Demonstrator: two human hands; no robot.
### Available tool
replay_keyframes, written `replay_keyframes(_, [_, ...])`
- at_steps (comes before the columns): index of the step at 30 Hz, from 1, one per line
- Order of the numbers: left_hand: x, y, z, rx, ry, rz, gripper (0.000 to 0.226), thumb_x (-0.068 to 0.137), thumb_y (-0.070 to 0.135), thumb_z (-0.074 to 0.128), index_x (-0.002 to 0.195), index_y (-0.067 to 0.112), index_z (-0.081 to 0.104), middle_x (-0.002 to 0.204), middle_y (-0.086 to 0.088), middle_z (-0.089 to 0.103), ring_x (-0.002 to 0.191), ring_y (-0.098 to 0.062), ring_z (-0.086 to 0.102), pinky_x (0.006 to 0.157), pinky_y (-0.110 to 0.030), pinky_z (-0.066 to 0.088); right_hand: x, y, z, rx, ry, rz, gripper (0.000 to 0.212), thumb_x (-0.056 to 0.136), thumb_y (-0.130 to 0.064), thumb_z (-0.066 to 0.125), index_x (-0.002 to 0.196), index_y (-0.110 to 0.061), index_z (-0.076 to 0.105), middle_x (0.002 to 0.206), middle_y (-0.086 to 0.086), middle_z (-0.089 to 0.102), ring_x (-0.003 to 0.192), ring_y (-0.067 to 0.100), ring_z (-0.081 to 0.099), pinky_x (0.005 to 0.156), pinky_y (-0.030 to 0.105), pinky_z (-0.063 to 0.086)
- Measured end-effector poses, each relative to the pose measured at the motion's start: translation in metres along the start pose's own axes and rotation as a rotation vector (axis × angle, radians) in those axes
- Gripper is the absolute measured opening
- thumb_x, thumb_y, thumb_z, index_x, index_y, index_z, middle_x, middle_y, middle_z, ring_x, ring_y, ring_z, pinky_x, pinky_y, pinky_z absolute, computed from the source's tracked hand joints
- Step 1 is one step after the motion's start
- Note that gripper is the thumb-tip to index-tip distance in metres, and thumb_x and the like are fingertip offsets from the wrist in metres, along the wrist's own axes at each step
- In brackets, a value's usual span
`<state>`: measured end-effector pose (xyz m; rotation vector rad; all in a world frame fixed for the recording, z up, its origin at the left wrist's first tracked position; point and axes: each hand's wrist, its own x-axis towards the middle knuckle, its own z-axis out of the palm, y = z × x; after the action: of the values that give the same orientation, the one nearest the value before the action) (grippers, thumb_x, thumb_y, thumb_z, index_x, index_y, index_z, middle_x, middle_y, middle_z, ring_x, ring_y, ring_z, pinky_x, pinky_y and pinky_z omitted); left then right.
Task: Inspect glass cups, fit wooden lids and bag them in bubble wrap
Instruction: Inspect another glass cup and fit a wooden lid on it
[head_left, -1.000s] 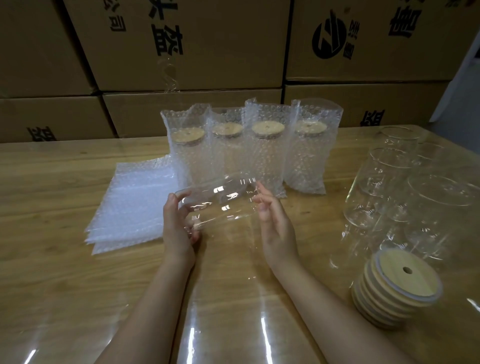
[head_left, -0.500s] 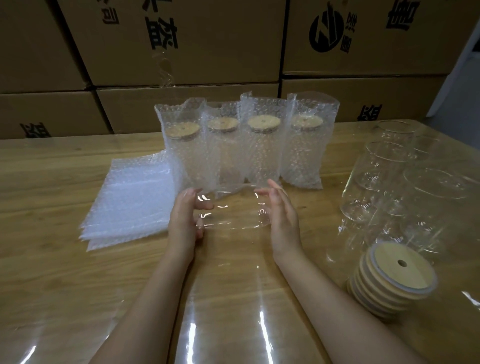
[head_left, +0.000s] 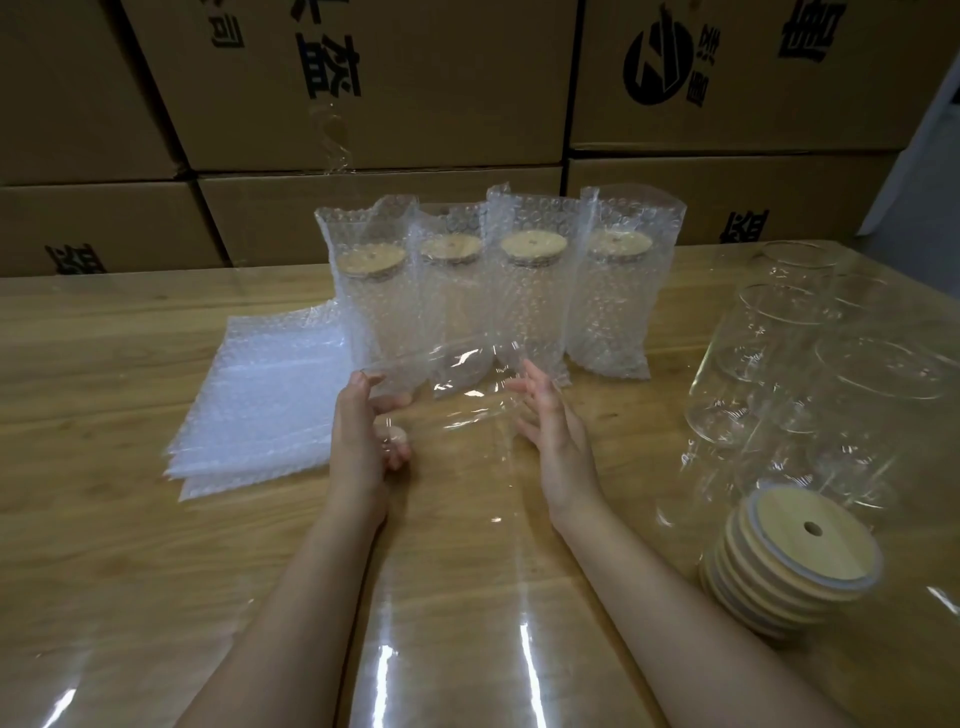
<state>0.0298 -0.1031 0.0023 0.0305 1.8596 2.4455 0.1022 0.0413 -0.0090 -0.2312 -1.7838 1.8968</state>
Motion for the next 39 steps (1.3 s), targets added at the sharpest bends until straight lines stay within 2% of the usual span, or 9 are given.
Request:
replay_keyframes(3, [-0.001, -0.002, 0.003, 0.055, 0.030, 0.033, 0.055, 0.078, 0.063, 0.037, 0.113, 0.024, 0.056, 0.106, -0.005, 0.062, 0.045, -0.014, 0.045, 0.042, -0.024, 0.031, -0.004, 0.005, 0.002, -0.061, -0.044, -0.064, 0.064, 0.078, -0.067, 0.045, 0.130, -0.032, 0.054, 0.134, -0.020, 0.052, 0.121, -0.016, 0.044, 0.095, 0.004, 0.034])
replay_keyframes(7, [-0.006, -0.004, 0.006, 0.127, 0.035, 0.085, 0.038, 0.078, 0.066, 0.040, 0.100, 0.036, 0.049, 0.101, 0.006, 0.062, 0.053, -0.019, 0.044, 0.039, -0.018, 0.037, -0.004, 0.011, 0.001, -0.139, -0.040, -0.104, 0.057, 0.079, -0.068, 0.048, 0.133, -0.053, 0.036, 0.139, -0.035, 0.038, 0.132, -0.014, 0.032, 0.108, 0.018, 0.028])
replay_keyframes(11, [-0.006, -0.007, 0.005, 0.261, -0.003, 0.145, 0.053, 0.068, 0.077, 0.035, 0.101, 0.037, 0.047, 0.101, 0.008, 0.063, 0.073, -0.017, 0.050, 0.062, -0.030, 0.043, -0.004, 0.011, 0.000, -0.169, -0.014, -0.133, 0.063, 0.084, -0.063, 0.047, 0.142, -0.048, 0.030, 0.149, -0.025, 0.033, 0.137, -0.010, 0.027, 0.114, 0.025, 0.025])
replay_keyframes(17, [-0.010, -0.004, 0.006, 0.233, -0.111, 0.171, 0.049, 0.073, 0.062, 0.044, 0.101, 0.023, 0.054, 0.090, -0.004, 0.062, 0.047, -0.002, 0.044, 0.041, -0.013, 0.035, -0.004, 0.004, 0.000, -0.130, 0.033, -0.182, 0.042, 0.094, -0.042, 0.044, 0.135, -0.038, 0.039, 0.148, -0.019, 0.037, 0.133, -0.014, 0.030, 0.100, 0.002, 0.026])
replay_keyframes(22, [-0.010, -0.003, 0.002, 0.177, -0.145, 0.157, 0.019, 0.096, 0.031, 0.040, 0.093, 0.024, 0.057, 0.091, -0.007, 0.063, 0.044, -0.003, 0.038, 0.040, -0.017, 0.031, -0.003, 0.001, -0.002, 0.022, 0.031, -0.067, 0.028, 0.090, -0.044, 0.043, 0.114, -0.037, 0.056, 0.128, -0.016, 0.057, 0.122, 0.006, 0.052, 0.096, 0.025, 0.047])
replay_keyframes(27, [-0.004, -0.008, 0.003, 0.186, -0.134, 0.158, 0.037, 0.084, 0.043, 0.039, 0.113, 0.029, 0.057, 0.087, 0.010, 0.070, 0.037, -0.015, 0.047, 0.033, -0.021, 0.035, -0.001, -0.005, -0.002, 0.120, 0.028, 0.075, 0.032, 0.083, -0.051, 0.044, 0.109, -0.037, 0.055, 0.114, 0.011, 0.057, 0.095, 0.024, 0.066, 0.055, 0.033, 0.056])
replay_keyframes(31, [0.000, -0.012, 0.006, 0.191, -0.175, 0.157, 0.033, 0.098, 0.034, 0.041, 0.129, 0.026, 0.048, 0.088, 0.015, 0.071, 0.076, -0.011, 0.070, 0.056, -0.022, 0.054, -0.001, -0.001, 0.000, 0.082, 0.133, 0.045, 0.028, 0.084, -0.052, 0.038, 0.101, -0.038, 0.056, 0.107, 0.009, 0.056, 0.090, 0.023, 0.063, 0.047, 0.027, 0.051])
replay_keyframes(34, [0.002, -0.010, 0.009, 0.197, -0.175, 0.136, 0.028, 0.104, 0.025, 0.036, 0.129, 0.028, 0.046, 0.121, 0.001, 0.065, 0.106, -0.003, 0.061, 0.087, -0.025, 0.050, 0.001, 0.001, 0.001, 0.047, 0.166, 0.047, 0.019, 0.094, -0.045, 0.039, 0.100, -0.036, 0.054, 0.103, 0.006, 0.054, 0.086, 0.021, 0.061, 0.045, 0.026, 0.050])
replay_keyframes(39, [-0.005, -0.007, 0.010, 0.357, -0.165, 0.369, 0.034, 0.105, 0.025, 0.035, 0.135, 0.026, 0.051, 0.136, 0.014, 0.054, 0.125, 0.001, 0.049, 0.103, -0.015, 0.039, 0.003, 0.003, 0.001, 0.023, 0.216, 0.040, 0.026, 0.105, -0.031, 0.026, 0.100, -0.035, 0.051, 0.102, 0.005, 0.052, 0.090, 0.023, 0.059, 0.052, 0.032, 0.055])
